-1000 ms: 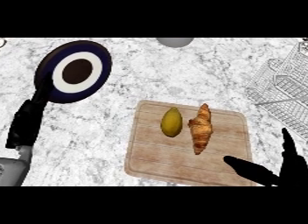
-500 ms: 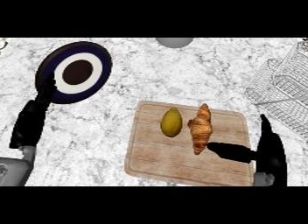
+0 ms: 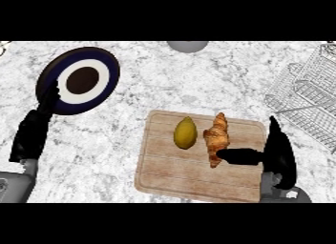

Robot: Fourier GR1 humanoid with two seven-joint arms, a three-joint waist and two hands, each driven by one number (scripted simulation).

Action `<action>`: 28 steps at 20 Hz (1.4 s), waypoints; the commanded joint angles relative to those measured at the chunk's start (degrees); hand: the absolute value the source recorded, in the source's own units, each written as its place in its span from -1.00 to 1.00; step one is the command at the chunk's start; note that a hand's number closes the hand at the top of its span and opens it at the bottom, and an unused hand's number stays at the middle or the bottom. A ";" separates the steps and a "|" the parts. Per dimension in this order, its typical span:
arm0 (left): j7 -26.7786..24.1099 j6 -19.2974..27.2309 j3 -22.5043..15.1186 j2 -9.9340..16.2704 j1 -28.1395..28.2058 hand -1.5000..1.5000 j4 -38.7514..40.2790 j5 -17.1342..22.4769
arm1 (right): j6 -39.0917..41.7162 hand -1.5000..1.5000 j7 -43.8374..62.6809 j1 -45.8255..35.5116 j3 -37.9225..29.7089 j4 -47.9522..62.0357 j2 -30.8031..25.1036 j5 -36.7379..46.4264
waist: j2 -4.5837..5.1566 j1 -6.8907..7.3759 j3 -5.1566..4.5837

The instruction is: Pick the croissant from the cutting board and place it in the tiered basket

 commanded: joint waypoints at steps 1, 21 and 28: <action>-1.01 0.10 0.68 -0.04 -0.82 0.00 1.73 -0.59 | 5.24 -1.00 13.51 -2.82 0.26 2.17 0.22 2.36 | 0.06 -0.55 0.00; 1.17 -0.93 0.96 -1.37 -1.10 0.00 0.84 -0.71 | 2.93 -1.00 13.49 -9.00 -1.00 13.26 0.23 1.50 | 0.06 -0.22 0.13; 1.01 -0.09 0.23 -1.98 -0.42 0.00 -0.48 -2.46 | 4.84 -1.00 13.49 -10.67 -2.71 15.31 0.22 -0.48 | -0.08 -0.07 0.18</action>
